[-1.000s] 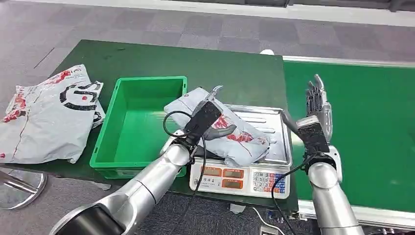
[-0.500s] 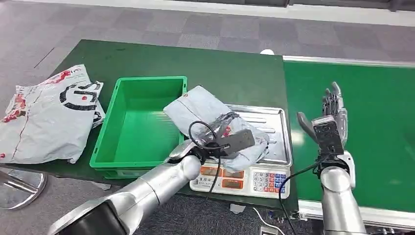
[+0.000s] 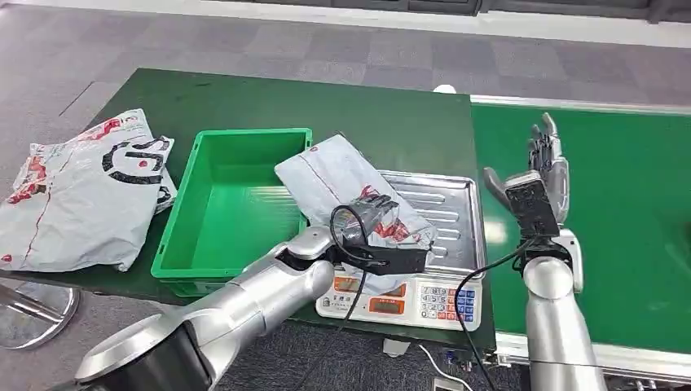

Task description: Moved the parcel from conveyor to table for the left to box.

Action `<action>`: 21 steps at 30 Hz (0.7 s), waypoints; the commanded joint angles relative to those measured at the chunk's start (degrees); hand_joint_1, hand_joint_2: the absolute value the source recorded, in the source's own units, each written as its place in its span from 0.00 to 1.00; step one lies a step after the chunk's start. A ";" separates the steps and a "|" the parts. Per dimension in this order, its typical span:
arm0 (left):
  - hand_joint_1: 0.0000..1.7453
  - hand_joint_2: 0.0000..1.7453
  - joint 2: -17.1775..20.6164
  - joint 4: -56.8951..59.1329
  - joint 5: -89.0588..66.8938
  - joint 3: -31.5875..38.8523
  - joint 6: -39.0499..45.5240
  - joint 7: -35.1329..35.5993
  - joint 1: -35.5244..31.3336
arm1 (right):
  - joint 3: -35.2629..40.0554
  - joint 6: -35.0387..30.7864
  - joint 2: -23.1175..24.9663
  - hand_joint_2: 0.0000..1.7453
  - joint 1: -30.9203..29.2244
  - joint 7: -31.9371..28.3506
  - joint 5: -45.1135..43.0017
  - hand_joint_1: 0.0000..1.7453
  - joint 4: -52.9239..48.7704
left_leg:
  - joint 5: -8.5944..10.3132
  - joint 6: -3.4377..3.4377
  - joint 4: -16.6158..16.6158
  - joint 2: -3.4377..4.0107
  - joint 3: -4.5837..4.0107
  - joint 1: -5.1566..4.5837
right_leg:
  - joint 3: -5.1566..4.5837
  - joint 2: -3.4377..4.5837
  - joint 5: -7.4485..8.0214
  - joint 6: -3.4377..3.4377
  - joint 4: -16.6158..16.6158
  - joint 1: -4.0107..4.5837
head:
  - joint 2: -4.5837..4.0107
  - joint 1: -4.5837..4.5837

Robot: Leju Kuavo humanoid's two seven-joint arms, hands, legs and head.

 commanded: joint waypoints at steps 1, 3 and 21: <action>0.00 1.00 1.16 4.82 -0.53 -4.53 -1.42 0.43 1.33 | 1.29 -0.03 0.43 1.00 -3.11 -0.02 -0.21 0.00 5.47 | -0.01 0.05 -0.12 0.21 0.20 -0.02 | 0.11 0.21 0.06 -0.12 -0.10 0.00 | 0.00 0.02; 0.00 1.00 1.16 4.82 -0.53 -4.53 -1.42 0.43 1.33 | 1.29 -0.03 0.43 1.00 -3.11 -0.02 -0.21 0.00 5.47 | 0.05 0.11 -0.29 0.34 0.33 0.03 | 0.20 0.34 0.18 -0.24 -0.32 0.08 | 0.00 0.00; 1.00 1.00 1.01 3.34 -3.07 2.40 -4.51 -3.87 -1.50 | 1.95 0.51 -1.65 1.00 -1.63 0.23 0.29 0.00 2.67 | 0.05 0.09 -0.23 0.25 0.35 0.00 | 0.24 0.24 0.13 -0.20 -0.23 0.04 | 0.00 0.00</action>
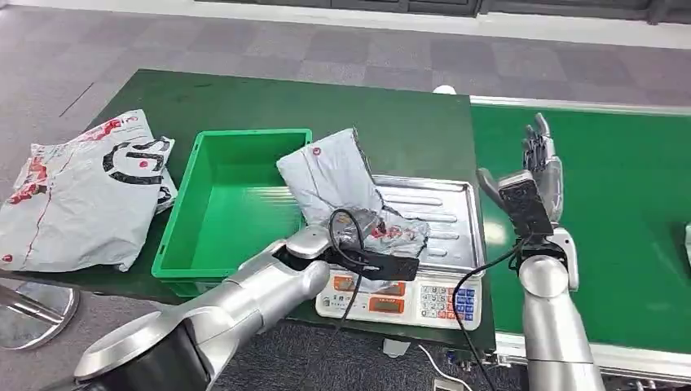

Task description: Moved the parcel from conveyor to table for the left to box.

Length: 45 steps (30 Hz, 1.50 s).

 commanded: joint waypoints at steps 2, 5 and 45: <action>1.00 1.00 0.47 2.59 -0.94 3.84 -0.72 -4.18 -0.14 | 1.10 0.71 -1.68 1.00 -2.11 0.08 -0.13 0.00 3.08 | 0.00 0.06 -0.02 0.08 0.05 -0.01 | -0.01 0.07 0.02 -0.10 -0.03 0.01 | 0.00 0.00; 1.00 1.00 0.02 1.83 -2.14 3.81 -0.70 -4.23 0.45 | 0.47 -0.03 -1.82 1.00 -1.21 -0.21 -0.36 0.00 2.18 | 0.01 0.08 -0.07 0.11 0.09 -0.01 | 0.02 0.11 0.05 -0.14 -0.10 0.02 | 0.00 0.02; 1.00 1.00 2.31 -3.74 -36.18 28.96 25.09 6.57 -4.61 | 2.37 -1.10 -2.60 1.00 1.76 -0.18 -0.61 0.00 -0.75 | -0.02 0.08 -0.03 0.18 -0.13 0.01 | -0.19 0.15 0.05 -0.17 -0.08 0.04 | 0.00 0.02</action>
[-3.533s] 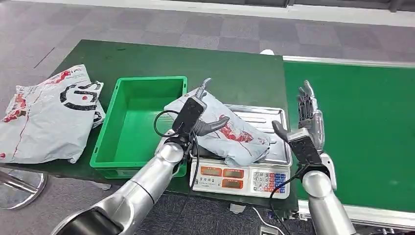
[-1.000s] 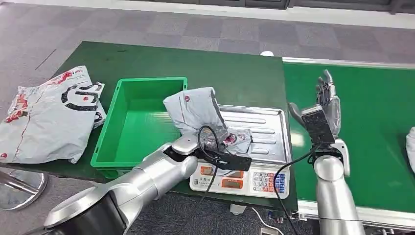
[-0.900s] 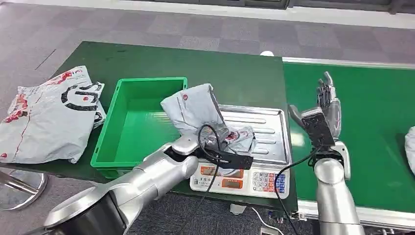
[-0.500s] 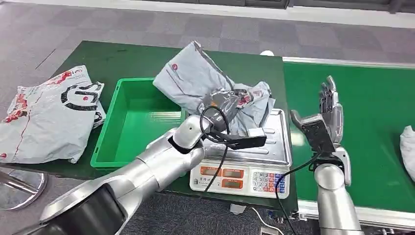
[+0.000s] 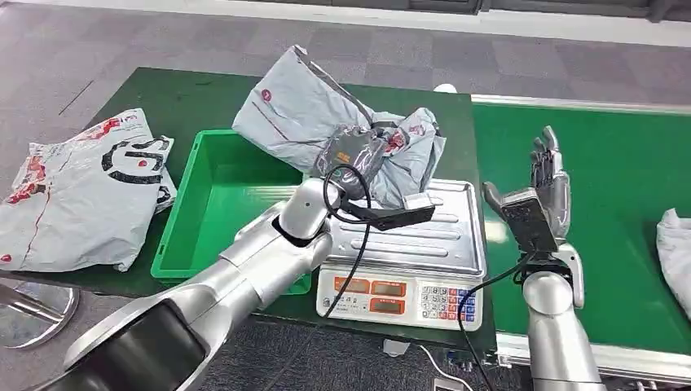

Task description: Moved the parcel from conveyor to table for the left to box.

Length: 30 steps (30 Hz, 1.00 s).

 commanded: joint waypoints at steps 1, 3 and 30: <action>1.00 1.00 3.06 6.46 -3.45 12.15 -5.24 4.17 -2.02 | 2.73 1.70 -2.15 1.00 -3.23 -0.27 -2.05 0.00 3.67 | -0.02 0.06 -0.03 0.23 0.08 -0.01 | -0.01 0.22 0.05 -0.13 -0.02 0.02 | 0.00 0.00; 1.00 1.00 6.05 9.05 -3.90 15.38 -7.62 6.28 -2.30 | 4.03 2.15 -2.67 1.00 -5.05 -0.87 -2.85 0.00 6.44 | 0.00 0.11 -0.15 0.34 0.19 0.03 | 0.09 0.33 0.12 -0.25 -0.17 0.08 | 0.00 0.00; 1.00 1.00 17.58 12.43 -3.28 27.15 -18.23 14.96 3.54 | 8.07 4.59 -6.63 1.00 -6.92 1.46 -8.09 0.00 12.60 | 0.07 0.02 -0.16 0.10 0.04 0.07 | -0.01 0.10 0.06 -0.21 -0.14 0.11 | 0.00 -0.02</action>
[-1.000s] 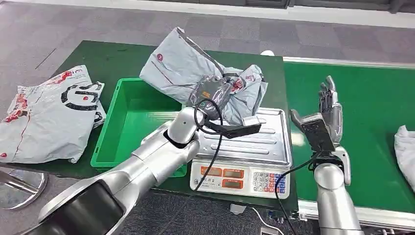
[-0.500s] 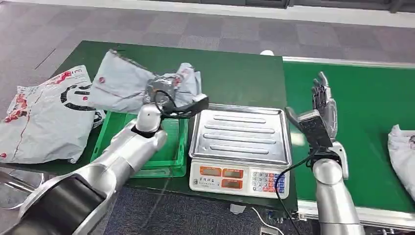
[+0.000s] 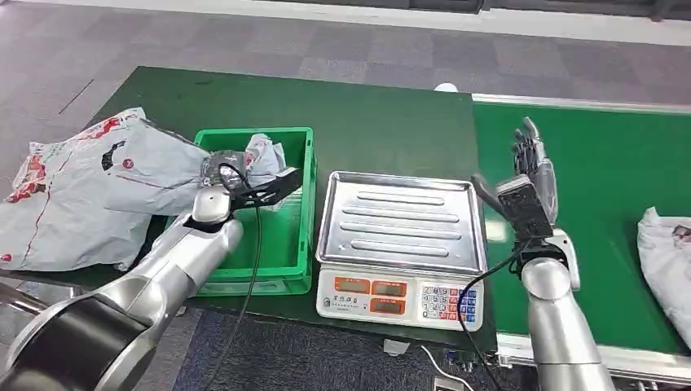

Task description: Moved the parcel from conveyor to table for the left to box.

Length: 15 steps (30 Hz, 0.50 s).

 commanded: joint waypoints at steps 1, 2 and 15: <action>0.54 1.00 2.94 2.80 0.62 7.63 -3.13 -0.71 1.54 | 2.94 0.80 -3.22 1.00 -0.92 0.90 -0.71 0.00 6.12 | -0.02 0.07 -0.10 0.14 0.20 0.04 | 0.17 0.14 0.03 -0.13 -0.14 0.07 | 0.00 0.00; 0.00 1.00 2.87 2.69 0.74 7.97 -3.00 -1.29 1.92 | 2.89 0.82 -3.64 1.00 0.05 0.88 -0.77 0.00 5.28 | -0.02 0.10 -0.16 0.17 0.28 0.06 | 0.25 0.16 0.04 -0.18 -0.22 0.09 | 0.00 0.00; 0.00 1.00 -0.62 -1.51 4.91 20.41 8.19 -14.89 0.13 | 6.56 0.09 -7.03 1.00 0.57 3.52 0.36 0.00 6.93 | -0.01 0.08 0.05 0.01 -0.04 0.06 | -0.04 0.03 0.03 -0.13 -0.03 0.09 | 0.00 0.00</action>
